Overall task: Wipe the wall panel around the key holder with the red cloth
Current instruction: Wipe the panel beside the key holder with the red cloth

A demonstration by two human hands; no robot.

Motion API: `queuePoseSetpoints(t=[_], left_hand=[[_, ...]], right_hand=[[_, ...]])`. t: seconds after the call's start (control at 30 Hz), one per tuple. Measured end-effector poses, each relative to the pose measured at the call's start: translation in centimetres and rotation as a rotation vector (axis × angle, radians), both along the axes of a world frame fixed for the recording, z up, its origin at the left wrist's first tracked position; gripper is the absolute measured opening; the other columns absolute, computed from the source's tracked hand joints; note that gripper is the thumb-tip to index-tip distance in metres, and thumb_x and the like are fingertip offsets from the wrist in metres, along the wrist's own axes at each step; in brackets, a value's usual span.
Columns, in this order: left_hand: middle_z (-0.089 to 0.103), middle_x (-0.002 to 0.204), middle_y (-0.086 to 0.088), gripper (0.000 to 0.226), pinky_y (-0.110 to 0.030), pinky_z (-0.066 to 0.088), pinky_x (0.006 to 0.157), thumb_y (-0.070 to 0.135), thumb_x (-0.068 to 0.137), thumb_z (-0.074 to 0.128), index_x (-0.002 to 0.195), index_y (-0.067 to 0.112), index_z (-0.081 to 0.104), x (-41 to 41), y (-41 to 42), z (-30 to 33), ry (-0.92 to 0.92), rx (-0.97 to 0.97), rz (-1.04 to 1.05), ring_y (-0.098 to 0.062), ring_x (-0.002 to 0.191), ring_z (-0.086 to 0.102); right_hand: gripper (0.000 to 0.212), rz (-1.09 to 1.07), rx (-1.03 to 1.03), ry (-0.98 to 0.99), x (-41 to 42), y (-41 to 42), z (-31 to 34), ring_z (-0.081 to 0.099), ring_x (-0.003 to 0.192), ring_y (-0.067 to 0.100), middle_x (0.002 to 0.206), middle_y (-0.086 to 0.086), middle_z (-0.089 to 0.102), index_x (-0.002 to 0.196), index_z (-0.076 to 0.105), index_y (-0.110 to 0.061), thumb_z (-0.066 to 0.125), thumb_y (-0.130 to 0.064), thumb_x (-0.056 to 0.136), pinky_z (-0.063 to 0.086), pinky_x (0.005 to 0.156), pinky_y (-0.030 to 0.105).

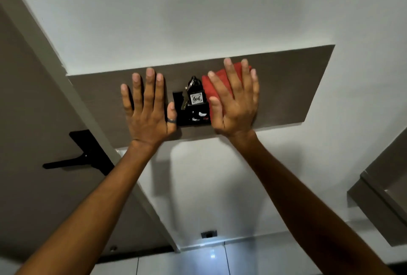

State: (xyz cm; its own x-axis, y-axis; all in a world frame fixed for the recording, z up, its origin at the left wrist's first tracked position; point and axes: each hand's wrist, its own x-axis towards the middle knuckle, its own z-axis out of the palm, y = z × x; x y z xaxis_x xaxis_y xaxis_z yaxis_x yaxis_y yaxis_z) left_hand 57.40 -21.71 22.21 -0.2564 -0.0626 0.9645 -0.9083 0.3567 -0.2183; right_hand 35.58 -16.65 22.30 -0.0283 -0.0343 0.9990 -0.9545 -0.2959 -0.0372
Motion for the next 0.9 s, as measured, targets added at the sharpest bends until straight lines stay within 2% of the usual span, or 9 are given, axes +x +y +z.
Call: queuePoseSetpoints(t=[0.13, 0.23, 0.33, 0.5, 0.63, 0.67, 0.77, 0.8, 0.9], left_hand=[[0.006, 0.171, -0.005, 0.067, -0.053, 0.007, 0.129, 0.037, 0.104, 0.034, 0.162, 0.009, 0.019, 0.2, -0.2, -0.3, 0.006, 0.009, -0.002, -0.030, 0.158, 0.006], [0.007, 0.171, -0.005, 0.067, -0.053, 0.007, 0.129, 0.037, 0.103, 0.035, 0.162, 0.009, 0.020, 0.1, -0.1, -0.3, 0.005, 0.022, -0.002, -0.030, 0.158, 0.006], [0.008, 0.171, -0.005, 0.067, -0.053, 0.007, 0.129, 0.037, 0.103, 0.035, 0.162, 0.009, 0.020, 0.2, 0.1, -0.2, 0.009, 0.032, -0.001, -0.030, 0.158, 0.007], [0.012, 0.171, -0.006, 0.066, -0.053, 0.008, 0.129, 0.037, 0.103, 0.035, 0.161, 0.009, 0.024, 0.1, -0.3, -0.3, 0.010, 0.003, -0.001, -0.031, 0.157, 0.010], [0.011, 0.171, -0.006, 0.066, -0.053, 0.007, 0.129, 0.037, 0.103, 0.035, 0.162, 0.009, 0.023, 0.1, -0.3, -0.5, 0.018, 0.011, -0.018, -0.031, 0.158, 0.009], [0.011, 0.171, -0.006, 0.066, -0.053, 0.007, 0.129, 0.037, 0.103, 0.035, 0.162, 0.009, 0.022, 0.1, -0.3, -0.5, 0.019, 0.008, -0.017, -0.031, 0.158, 0.009], [0.010, 0.171, -0.006, 0.066, -0.053, 0.007, 0.129, 0.037, 0.103, 0.035, 0.162, 0.009, 0.022, 0.2, -0.2, -0.4, 0.018, 0.007, -0.002, -0.031, 0.158, 0.009], [0.010, 0.171, -0.006, 0.066, -0.053, 0.007, 0.129, 0.037, 0.103, 0.035, 0.162, 0.009, 0.021, 0.1, -0.1, -0.3, 0.014, 0.013, -0.001, -0.031, 0.158, 0.009], [0.010, 0.171, -0.005, 0.066, -0.053, 0.007, 0.129, 0.037, 0.104, 0.034, 0.162, 0.009, 0.021, 0.1, 0.1, -0.3, 0.018, 0.025, -0.025, -0.031, 0.158, 0.009]], right_hand=[[0.055, -0.064, 0.014, 0.037, 0.0, 0.0, -4.3, 0.015, 0.165, 0.033, 0.160, 0.010, 0.045, 0.158, 0.044, -0.025, 0.036, -0.049, 0.109, 0.019, 0.134, 0.054], [0.054, -0.132, 0.063, 0.078, -0.3, 0.5, -7.8, 0.010, 0.166, 0.031, 0.152, 0.013, 0.049, 0.153, 0.044, -0.022, 0.042, -0.051, 0.108, 0.015, 0.135, 0.053], [0.050, -0.116, 0.060, 0.083, -0.5, 0.7, -7.0, 0.014, 0.165, 0.030, 0.153, 0.013, 0.049, 0.151, 0.049, -0.022, 0.042, -0.048, 0.109, 0.018, 0.135, 0.053], [0.055, -0.035, 0.006, -0.244, 2.7, 0.1, -2.0, 0.023, 0.163, 0.035, 0.165, 0.009, 0.045, 0.154, 0.051, -0.024, 0.028, -0.048, 0.110, 0.021, 0.133, 0.054], [0.054, -0.046, -0.023, 0.091, -0.1, -0.1, -1.4, 0.034, 0.157, 0.040, 0.155, 0.007, 0.058, 0.148, 0.059, -0.021, 0.030, -0.045, 0.110, 0.026, 0.132, 0.054], [0.052, -0.049, -0.020, 0.093, -0.9, -0.1, -1.8, 0.036, 0.156, 0.041, 0.153, 0.009, 0.059, 0.147, 0.060, -0.021, 0.032, -0.042, 0.109, 0.025, 0.132, 0.054], [0.052, -0.050, -0.006, -0.173, 1.7, 0.3, -2.6, 0.030, 0.160, 0.038, 0.153, 0.010, 0.059, 0.146, 0.061, -0.022, 0.030, -0.044, 0.110, 0.024, 0.131, 0.056], [0.053, -0.043, -0.002, -0.159, 2.4, 0.4, -2.7, 0.031, 0.159, 0.039, 0.153, 0.009, 0.060, 0.146, 0.061, -0.023, 0.029, -0.046, 0.110, 0.025, 0.130, 0.057], [0.049, -0.013, -0.036, 0.102, 0.1, 0.4, -1.9, 0.044, 0.150, 0.043, 0.147, 0.007, 0.065, 0.141, 0.065, -0.023, 0.034, -0.044, 0.109, 0.029, 0.129, 0.057]])
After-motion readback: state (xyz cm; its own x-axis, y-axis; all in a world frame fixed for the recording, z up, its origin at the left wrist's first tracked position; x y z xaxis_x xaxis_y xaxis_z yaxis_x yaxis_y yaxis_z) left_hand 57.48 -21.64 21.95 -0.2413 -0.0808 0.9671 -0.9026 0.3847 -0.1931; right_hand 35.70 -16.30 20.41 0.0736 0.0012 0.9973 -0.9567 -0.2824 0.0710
